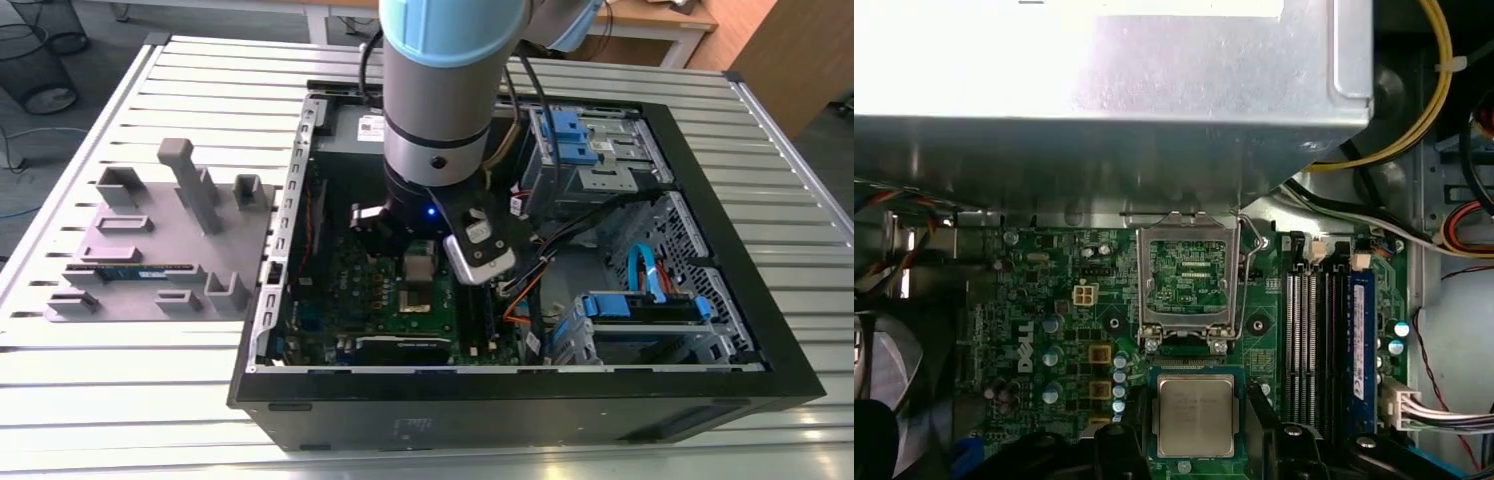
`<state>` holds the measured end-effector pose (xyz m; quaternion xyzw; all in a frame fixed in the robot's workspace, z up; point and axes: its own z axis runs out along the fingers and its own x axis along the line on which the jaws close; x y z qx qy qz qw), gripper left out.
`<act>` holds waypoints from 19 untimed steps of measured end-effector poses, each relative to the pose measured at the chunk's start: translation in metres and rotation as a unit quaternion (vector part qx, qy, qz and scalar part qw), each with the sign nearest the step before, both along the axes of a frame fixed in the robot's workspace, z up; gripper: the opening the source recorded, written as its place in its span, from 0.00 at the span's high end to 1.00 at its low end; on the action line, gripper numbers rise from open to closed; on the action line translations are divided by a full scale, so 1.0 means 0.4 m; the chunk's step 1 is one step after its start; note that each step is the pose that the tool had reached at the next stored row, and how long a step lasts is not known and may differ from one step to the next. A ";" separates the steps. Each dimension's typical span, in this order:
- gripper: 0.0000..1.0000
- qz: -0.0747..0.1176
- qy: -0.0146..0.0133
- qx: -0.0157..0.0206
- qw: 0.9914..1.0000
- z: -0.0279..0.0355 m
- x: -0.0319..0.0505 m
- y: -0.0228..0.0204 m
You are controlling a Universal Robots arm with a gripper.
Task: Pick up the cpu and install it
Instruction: 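Place the cpu into insertion slot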
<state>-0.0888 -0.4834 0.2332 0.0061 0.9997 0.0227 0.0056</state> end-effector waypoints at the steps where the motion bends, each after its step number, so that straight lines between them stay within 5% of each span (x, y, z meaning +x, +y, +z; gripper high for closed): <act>1: 0.53 0.000 0.000 0.000 1.000 -0.004 0.000 -0.001; 13: 0.53 -0.001 0.000 0.000 1.000 -0.043 0.000 -0.027; 19: 0.53 -0.001 0.000 0.000 1.000 -0.053 0.000 -0.030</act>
